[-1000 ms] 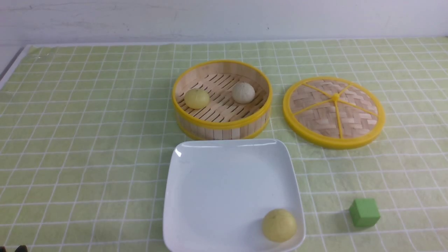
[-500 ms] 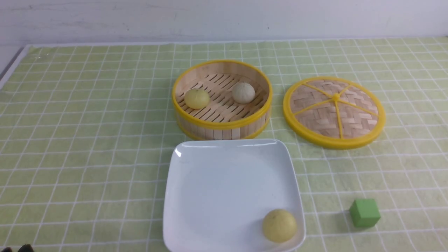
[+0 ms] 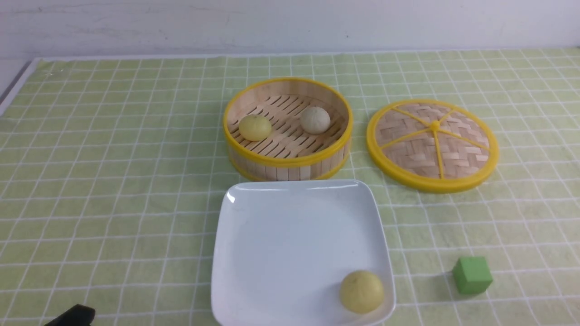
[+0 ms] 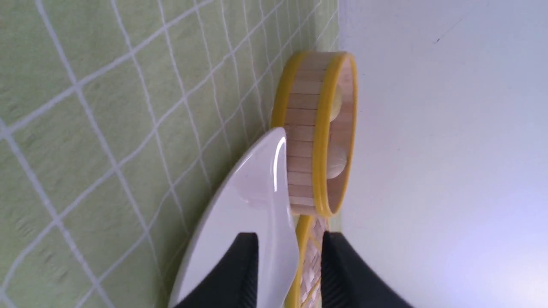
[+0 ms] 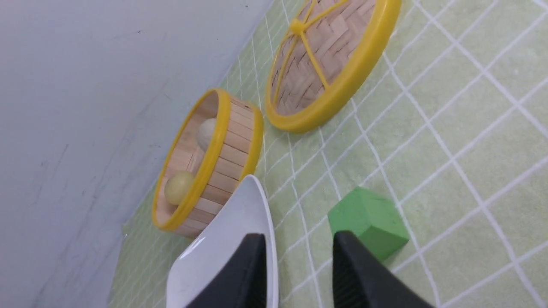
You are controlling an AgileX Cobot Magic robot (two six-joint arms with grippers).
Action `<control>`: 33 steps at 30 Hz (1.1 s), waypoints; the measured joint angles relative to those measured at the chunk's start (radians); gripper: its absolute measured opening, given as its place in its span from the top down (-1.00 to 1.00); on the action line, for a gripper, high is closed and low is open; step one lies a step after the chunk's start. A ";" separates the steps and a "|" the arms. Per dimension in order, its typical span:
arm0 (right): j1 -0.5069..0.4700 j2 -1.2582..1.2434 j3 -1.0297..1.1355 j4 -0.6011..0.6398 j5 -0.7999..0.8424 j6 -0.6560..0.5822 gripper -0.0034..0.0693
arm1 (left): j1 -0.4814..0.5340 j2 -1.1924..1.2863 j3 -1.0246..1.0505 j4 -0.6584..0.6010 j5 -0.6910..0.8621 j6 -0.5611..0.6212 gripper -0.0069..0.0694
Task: Put the steamed buns into the plate on the green tablecloth.
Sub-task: 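Reach toward a bun in the bamboo steamer with the right gripper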
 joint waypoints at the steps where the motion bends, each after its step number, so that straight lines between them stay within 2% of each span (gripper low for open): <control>1: 0.000 0.000 -0.010 0.002 0.000 -0.001 0.25 | -0.002 0.000 -0.001 -0.003 -0.015 0.009 0.19; 3: 0.000 0.000 -0.092 -0.007 -0.014 -0.022 0.31 | -0.015 0.000 -0.079 0.001 -0.006 0.117 0.23; 5: 0.000 0.012 -0.214 -0.065 -0.036 -0.100 0.49 | -0.027 0.003 -0.224 0.033 0.023 0.307 0.37; 6: 0.000 0.020 -0.226 -0.073 -0.037 -0.108 0.51 | -0.027 0.005 -0.238 0.037 0.027 0.307 0.37; 8: 0.000 0.068 -0.331 -0.157 -0.023 -0.186 0.71 | -0.029 0.060 -0.381 0.079 0.097 0.430 0.56; 9: 0.000 0.130 -0.403 -0.230 0.023 -0.233 0.86 | -0.029 0.121 -0.452 0.116 0.173 0.488 0.70; 10: 0.000 0.184 -0.439 -0.270 0.075 -0.250 0.91 | -0.030 0.184 -0.501 0.145 0.250 0.516 0.76; 14: 0.000 0.465 -0.573 -0.426 0.386 -0.281 0.93 | -0.030 0.487 -0.595 0.251 0.561 0.579 0.81; 15: 0.000 0.480 -0.577 -0.428 0.401 -0.281 0.93 | -0.030 0.487 -0.595 0.251 0.572 0.579 0.81; 16: 0.000 0.588 -0.606 -0.428 0.498 -0.306 0.93 | -0.030 0.589 -0.602 0.272 0.642 0.613 0.81; 20: 0.000 0.773 -0.646 -0.294 0.576 -0.452 0.92 | -0.030 0.761 -0.610 0.272 0.662 0.689 0.81; 21: 0.000 0.866 -0.668 -0.161 0.582 -0.586 0.91 | -0.030 0.821 -0.611 0.258 0.650 0.726 0.81; 23: 0.001 0.946 -0.692 0.008 0.582 -0.746 0.89 | -0.030 0.869 -0.613 0.232 0.630 0.753 0.81; 24: 0.003 0.967 -0.698 0.026 0.582 -0.762 0.89 | -0.030 0.880 -0.613 0.229 0.624 0.755 0.81; 25: 0.014 1.048 -0.722 0.167 0.578 -0.881 0.87 | -0.030 0.913 -0.613 0.206 0.601 0.766 0.81; 26: 0.027 1.101 -0.742 0.244 0.572 -0.939 0.84 | -0.030 0.929 -0.613 0.200 0.589 0.768 0.81; 30: 0.102 1.294 -0.856 0.391 0.536 -1.071 0.69 | -0.030 0.956 -0.613 0.197 0.561 0.775 0.81; 33: 0.187 1.485 -1.015 0.380 0.503 -1.100 0.50 | -0.030 0.961 -0.615 0.197 0.543 0.779 0.77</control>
